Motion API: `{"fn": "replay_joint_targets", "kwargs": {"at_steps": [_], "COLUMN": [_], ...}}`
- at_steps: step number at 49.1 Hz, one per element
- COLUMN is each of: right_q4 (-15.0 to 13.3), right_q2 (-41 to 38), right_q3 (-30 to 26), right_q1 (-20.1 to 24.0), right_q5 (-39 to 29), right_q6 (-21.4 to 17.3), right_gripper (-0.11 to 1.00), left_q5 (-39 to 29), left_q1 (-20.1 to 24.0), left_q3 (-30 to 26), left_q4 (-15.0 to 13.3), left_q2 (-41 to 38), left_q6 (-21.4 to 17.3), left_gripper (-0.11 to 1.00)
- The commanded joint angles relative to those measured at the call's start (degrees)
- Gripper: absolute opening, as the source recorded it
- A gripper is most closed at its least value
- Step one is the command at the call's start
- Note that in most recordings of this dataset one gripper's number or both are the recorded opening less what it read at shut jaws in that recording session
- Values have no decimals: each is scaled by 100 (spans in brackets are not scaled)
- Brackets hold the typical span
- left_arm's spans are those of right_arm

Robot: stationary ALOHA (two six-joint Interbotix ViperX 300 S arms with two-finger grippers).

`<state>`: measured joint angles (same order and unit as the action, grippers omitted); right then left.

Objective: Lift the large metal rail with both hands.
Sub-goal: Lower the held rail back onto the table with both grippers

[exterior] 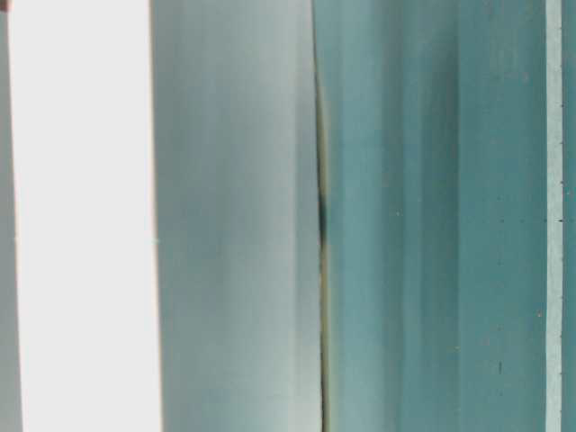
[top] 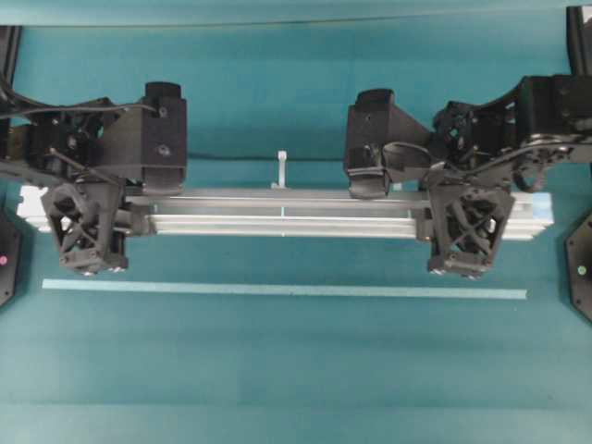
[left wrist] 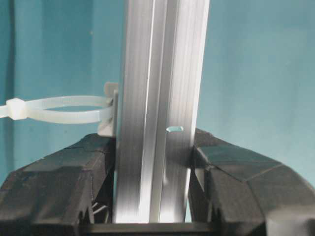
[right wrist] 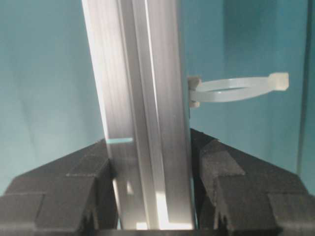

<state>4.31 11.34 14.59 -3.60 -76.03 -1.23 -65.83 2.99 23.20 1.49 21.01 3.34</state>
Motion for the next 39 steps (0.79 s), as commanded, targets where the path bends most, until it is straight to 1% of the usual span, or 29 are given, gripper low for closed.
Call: {"fn": "replay_joint_targets", "kwargs": {"at_steps": [1, 7, 13, 21, 39], "right_q4": [18, 18, 18, 18, 18], "right_q2": [9, -44, -105, -149, -352], "right_q3": [185, 475, 888, 1222, 1995], "right_q1": [9, 9, 9, 9, 70], "right_q5": [229, 598, 1090, 1564, 2689], "right_q6": [53, 79, 149, 167, 158], "right_gripper": [39, 39, 39, 39, 39], "left_q5": [149, 624, 1046, 1600, 2602], "left_q1": [44, 44, 53, 44, 44], "left_q3": [105, 413, 791, 1230, 1661], "left_q4": [35, 26, 26, 26, 26], "left_q2": [44, -53, -185, -343, -686], "left_q6": [26, 26, 44, 44, 44], "left_gripper": [35, 35, 35, 35, 36]}}
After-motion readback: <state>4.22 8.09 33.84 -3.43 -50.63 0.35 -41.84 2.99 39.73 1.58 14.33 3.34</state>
